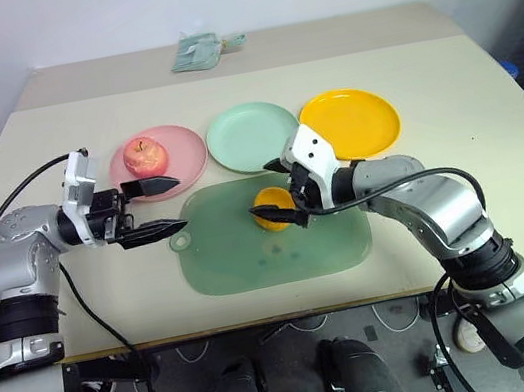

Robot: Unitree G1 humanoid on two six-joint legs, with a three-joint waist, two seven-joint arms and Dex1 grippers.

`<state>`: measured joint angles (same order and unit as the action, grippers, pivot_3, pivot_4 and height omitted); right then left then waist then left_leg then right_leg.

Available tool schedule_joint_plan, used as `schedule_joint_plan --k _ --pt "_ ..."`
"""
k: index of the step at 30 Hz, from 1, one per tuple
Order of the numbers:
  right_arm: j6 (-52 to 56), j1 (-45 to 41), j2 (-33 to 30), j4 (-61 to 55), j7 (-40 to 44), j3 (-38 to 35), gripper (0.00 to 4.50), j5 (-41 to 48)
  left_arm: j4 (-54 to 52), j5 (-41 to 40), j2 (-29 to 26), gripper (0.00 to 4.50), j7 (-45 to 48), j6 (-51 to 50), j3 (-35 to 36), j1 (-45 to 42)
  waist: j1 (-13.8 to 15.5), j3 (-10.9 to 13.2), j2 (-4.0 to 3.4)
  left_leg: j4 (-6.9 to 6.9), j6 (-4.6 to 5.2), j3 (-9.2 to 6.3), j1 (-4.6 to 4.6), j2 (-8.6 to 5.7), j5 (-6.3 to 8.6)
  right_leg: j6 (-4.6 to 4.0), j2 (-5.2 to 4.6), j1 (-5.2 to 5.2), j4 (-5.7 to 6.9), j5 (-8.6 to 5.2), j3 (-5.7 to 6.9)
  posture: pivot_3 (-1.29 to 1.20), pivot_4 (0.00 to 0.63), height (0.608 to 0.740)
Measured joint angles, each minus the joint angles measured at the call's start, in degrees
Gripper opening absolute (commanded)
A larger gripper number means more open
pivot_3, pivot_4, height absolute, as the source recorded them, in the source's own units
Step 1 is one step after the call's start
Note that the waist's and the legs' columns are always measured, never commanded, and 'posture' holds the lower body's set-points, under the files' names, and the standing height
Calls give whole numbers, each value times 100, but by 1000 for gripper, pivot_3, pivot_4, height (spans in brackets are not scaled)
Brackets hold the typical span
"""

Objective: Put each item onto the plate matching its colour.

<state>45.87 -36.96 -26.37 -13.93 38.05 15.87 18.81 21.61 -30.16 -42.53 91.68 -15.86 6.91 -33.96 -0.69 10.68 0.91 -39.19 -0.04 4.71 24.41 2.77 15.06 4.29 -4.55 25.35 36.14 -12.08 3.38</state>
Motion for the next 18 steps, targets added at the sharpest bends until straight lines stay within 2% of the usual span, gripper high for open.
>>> schedule_joint_plan --k 14,18 --pt "106 -44 -105 557 421 427 4500 -379 -731 -179 -110 4478 -402 -121 282 577 -6 0 0 1 0 1 0 1 0 -1 0 1 -1 0 0 0 150 740" --pt "9 -45 -105 680 509 458 3252 -503 -820 -184 -112 4500 -484 -136 302 650 -4 0 0 1 0 1 0 1 0 -1 0 1 0 0 0 0 150 740"
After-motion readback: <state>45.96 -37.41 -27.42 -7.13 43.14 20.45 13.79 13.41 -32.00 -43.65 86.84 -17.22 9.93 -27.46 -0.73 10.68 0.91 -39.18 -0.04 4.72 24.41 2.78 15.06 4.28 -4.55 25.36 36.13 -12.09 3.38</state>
